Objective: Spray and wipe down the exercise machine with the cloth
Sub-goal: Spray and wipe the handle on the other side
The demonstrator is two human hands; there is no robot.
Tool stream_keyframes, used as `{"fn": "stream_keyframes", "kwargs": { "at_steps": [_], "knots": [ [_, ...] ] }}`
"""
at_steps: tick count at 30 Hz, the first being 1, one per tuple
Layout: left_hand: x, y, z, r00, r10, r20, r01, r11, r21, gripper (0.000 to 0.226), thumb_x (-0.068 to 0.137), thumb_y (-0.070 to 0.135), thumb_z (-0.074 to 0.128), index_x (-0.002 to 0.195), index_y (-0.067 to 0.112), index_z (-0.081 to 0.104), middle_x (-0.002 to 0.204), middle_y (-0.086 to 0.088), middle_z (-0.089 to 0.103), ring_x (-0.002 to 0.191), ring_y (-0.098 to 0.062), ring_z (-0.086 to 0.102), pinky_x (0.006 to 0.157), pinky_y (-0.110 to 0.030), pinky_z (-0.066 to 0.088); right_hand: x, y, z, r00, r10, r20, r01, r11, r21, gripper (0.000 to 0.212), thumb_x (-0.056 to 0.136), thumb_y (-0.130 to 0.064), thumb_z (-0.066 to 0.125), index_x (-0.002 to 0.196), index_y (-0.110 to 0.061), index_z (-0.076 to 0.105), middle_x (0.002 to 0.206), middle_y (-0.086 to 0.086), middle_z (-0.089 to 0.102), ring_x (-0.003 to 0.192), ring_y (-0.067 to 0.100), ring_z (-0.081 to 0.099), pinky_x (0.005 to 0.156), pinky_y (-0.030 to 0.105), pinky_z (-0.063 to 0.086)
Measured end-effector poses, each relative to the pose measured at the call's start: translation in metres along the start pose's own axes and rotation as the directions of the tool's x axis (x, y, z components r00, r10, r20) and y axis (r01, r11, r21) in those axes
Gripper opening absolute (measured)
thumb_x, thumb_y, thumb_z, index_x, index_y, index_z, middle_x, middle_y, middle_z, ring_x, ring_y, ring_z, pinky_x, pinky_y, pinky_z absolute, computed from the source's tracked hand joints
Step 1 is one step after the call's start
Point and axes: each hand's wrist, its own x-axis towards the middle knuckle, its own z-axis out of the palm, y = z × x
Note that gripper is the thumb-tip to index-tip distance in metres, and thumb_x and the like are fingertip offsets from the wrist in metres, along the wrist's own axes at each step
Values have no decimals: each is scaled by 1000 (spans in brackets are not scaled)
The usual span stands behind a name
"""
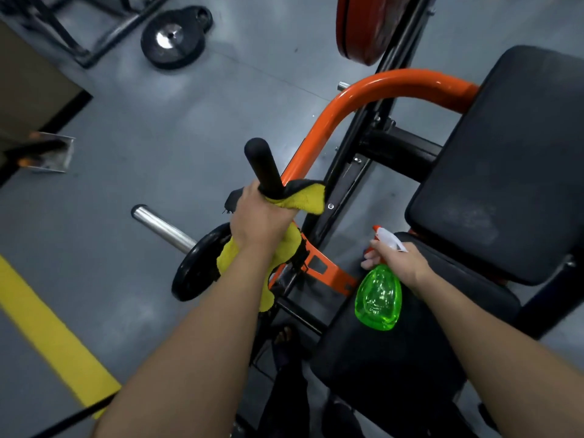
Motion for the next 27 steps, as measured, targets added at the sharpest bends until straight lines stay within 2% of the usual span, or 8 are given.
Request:
{"fn": "stream_keyframes", "kwargs": {
  "at_steps": [4,8,10,13,16,18,23,27],
  "knots": [
    [-23,14,26,943,-10,-332,88,971,221,54,84,51,69,122,16,56,116,-3,63,108,-30,60,95,-47,48,4,3,8,999,10,-38,-9,1000,18,36,98,-32,59,84,-4,77,75,9,77,87,18,73,100,35,52],
    [-23,15,34,929,-40,-369,135,962,237,54,79,32,73,125,11,54,118,-6,61,108,-31,59,92,-44,48,10,5,5,999,6,-54,-3,999,47,34,97,-30,60,80,-5,76,74,11,77,89,24,74,96,34,53],
    [-17,6,27,958,-25,-285,86,975,205,50,80,42,74,117,16,53,109,-3,61,99,-29,61,83,-45,53,10,4,4,999,14,-47,-11,997,70,33,96,-27,62,80,-2,76,75,14,77,81,21,73,86,28,55],
    [3,-4,-1,998,-18,68,9,992,125,48,80,55,73,113,29,51,100,6,60,91,-22,62,77,-42,56,7,0,2,999,16,-34,-14,998,64,34,98,-25,63,86,4,77,77,19,76,71,14,68,63,11,51],
    [17,-6,-31,907,54,418,5,990,-138,37,83,43,82,106,33,55,98,7,64,93,-14,63,85,-37,54,7,-1,0,999,47,-16,-46,996,76,35,97,-25,64,88,6,76,78,21,76,72,17,68,70,19,56],
    [21,-6,-34,882,105,459,-6,977,-212,32,83,37,84,104,27,61,97,2,67,94,-16,65,86,-39,56,9,-1,-2,998,64,-7,-63,996,64,34,97,-27,64,87,3,76,75,16,76,69,13,69,68,20,53],
    [5,-12,-11,986,-40,163,27,996,81,38,85,52,67,111,30,53,95,8,62,85,-18,61,73,-38,51,13,3,4,998,57,-27,-54,995,79,36,98,-26,63,85,6,75,72,17,75,75,20,71,81,29,57],
    [-24,-7,17,980,59,-188,9,940,342,37,97,33,59,128,15,51,114,-5,59,102,-26,59,88,-44,53,10,2,5,996,77,-52,-72,994,87,35,95,-26,63,85,6,75,72,19,75,72,23,71,82,28,58]
  ]
}}
